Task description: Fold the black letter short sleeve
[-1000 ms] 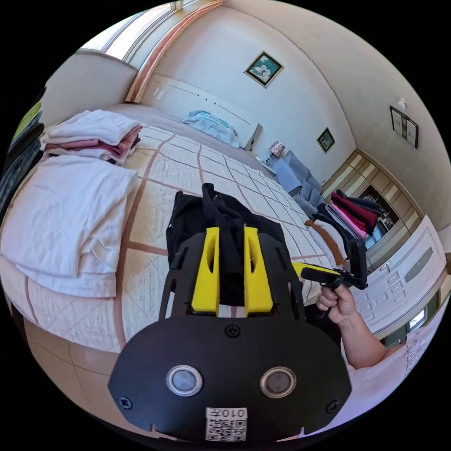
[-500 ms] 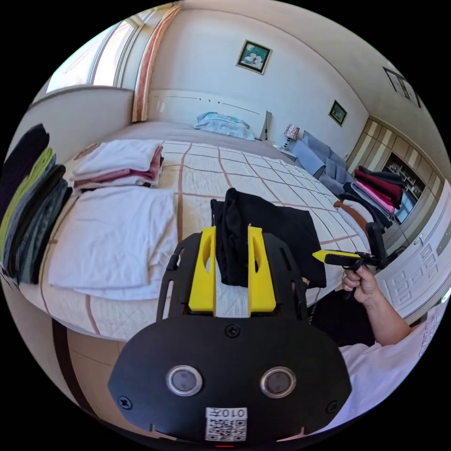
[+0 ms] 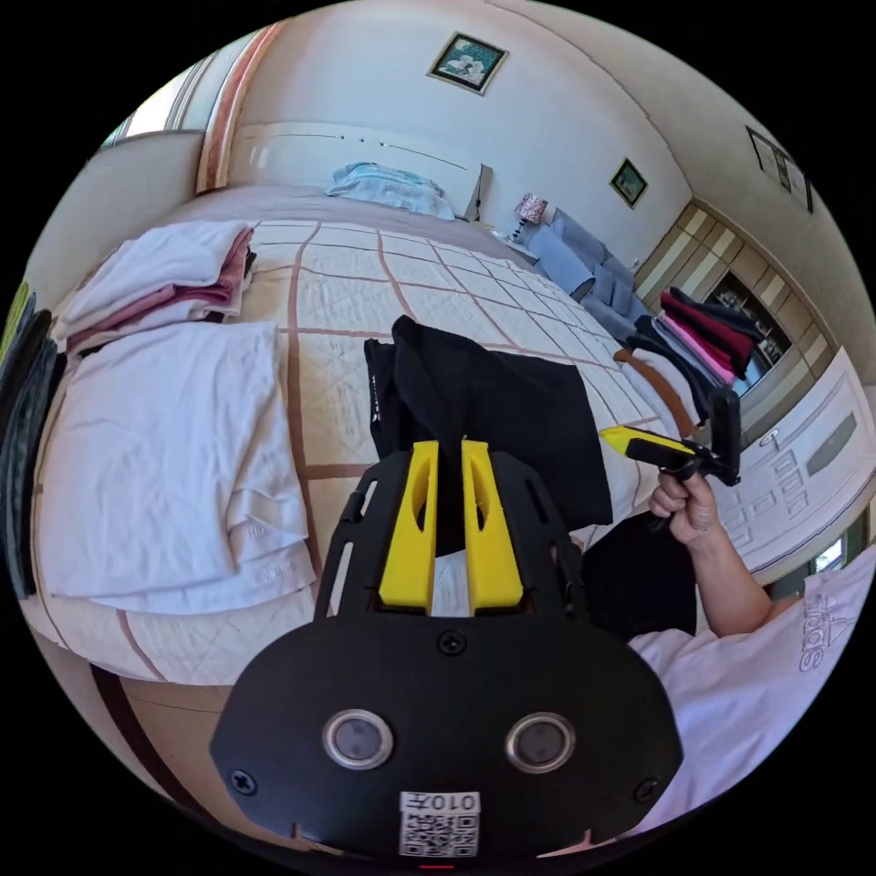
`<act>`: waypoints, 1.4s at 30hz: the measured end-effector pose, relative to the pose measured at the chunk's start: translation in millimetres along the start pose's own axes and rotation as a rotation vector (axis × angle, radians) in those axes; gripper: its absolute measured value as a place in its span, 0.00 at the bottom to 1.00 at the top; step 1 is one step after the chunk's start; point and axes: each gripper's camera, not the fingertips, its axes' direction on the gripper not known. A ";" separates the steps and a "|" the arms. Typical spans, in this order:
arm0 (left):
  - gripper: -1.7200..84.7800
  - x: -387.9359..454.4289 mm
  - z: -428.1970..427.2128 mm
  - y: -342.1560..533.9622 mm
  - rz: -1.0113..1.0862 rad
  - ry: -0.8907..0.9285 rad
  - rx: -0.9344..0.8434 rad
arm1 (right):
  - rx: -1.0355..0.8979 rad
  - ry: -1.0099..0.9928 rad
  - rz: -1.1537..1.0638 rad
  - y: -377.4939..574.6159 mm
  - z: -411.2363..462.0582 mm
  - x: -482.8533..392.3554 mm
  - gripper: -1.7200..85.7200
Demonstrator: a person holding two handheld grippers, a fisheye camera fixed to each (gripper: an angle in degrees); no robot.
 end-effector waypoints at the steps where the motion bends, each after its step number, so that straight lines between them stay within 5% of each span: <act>1: 0.09 -10.0 8.7 4.4 -0.021 0.046 -0.035 | -0.012 0.004 0.001 -0.3 3.3 0.2 0.08; 6: 0.10 -24.7 21.3 19.6 -0.074 0.163 -0.073 | -0.060 -0.026 0.053 12.0 25.5 19.5 0.08; 14: 0.11 92.5 -9.8 26.5 0.282 -0.323 -0.060 | 0.070 0.015 -0.038 28.3 -16.2 9.2 0.08; 21: 0.13 104.4 56.0 33.3 0.351 -0.198 -0.167 | 0.008 0.108 -0.251 37.0 8.1 -19.7 0.10; 27: 0.14 55.4 61.9 68.7 0.140 0.054 -0.032 | -0.054 0.084 -0.114 41.0 12.3 17.4 0.10; 32: 0.16 122.0 22.5 102.9 0.375 -0.104 0.046 | 0.084 0.077 -0.017 50.6 -43.1 47.7 0.11; 42: 0.19 231.9 65.4 187.6 0.741 -0.070 -0.040 | -0.090 -0.229 0.319 102.3 -3.6 112.9 0.13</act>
